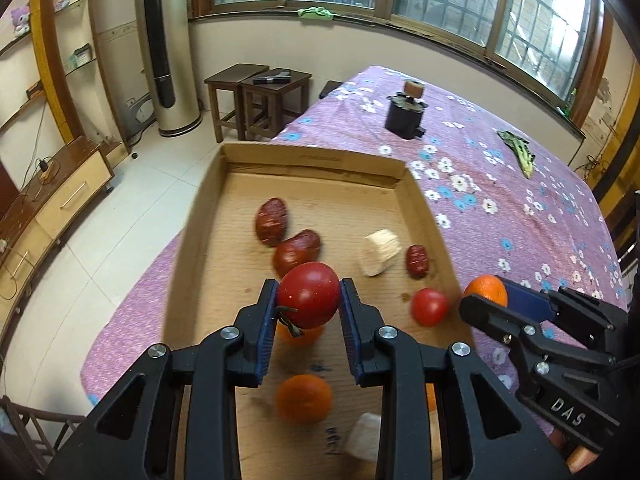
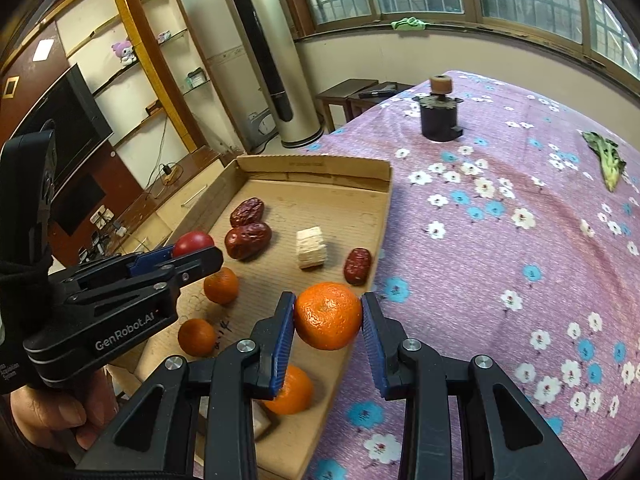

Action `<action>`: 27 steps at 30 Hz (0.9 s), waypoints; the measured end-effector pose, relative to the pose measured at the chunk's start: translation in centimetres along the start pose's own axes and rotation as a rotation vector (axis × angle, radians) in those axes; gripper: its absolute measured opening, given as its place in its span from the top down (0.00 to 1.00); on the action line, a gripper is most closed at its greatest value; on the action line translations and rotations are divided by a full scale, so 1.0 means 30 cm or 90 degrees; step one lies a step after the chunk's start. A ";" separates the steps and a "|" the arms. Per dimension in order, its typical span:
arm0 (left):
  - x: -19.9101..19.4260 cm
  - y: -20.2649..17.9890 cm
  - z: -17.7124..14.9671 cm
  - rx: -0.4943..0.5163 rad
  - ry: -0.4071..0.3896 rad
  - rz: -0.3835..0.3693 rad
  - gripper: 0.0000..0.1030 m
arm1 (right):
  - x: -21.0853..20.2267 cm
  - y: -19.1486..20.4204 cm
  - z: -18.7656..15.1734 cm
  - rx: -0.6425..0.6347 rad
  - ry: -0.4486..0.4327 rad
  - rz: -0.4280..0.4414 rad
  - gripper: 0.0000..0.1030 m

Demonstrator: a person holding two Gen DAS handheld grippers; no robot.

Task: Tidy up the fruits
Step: 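Carry the tomato and orange into the tray and open both tools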

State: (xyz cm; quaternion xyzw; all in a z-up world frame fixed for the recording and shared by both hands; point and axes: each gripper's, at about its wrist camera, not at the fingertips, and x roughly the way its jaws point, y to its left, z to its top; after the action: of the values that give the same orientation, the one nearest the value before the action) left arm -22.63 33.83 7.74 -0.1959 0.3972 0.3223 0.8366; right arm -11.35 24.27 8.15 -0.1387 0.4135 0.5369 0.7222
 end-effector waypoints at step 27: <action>0.069 0.121 -0.052 -0.031 0.044 0.022 0.73 | 0.212 0.122 -0.001 -0.053 0.091 0.009 0.68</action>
State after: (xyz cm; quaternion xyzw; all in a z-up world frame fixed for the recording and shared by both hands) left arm -25.00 36.31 4.89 -0.2203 0.4212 0.3397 0.8116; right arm -14.12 29.86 4.28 -0.2037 0.4420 0.5476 0.6806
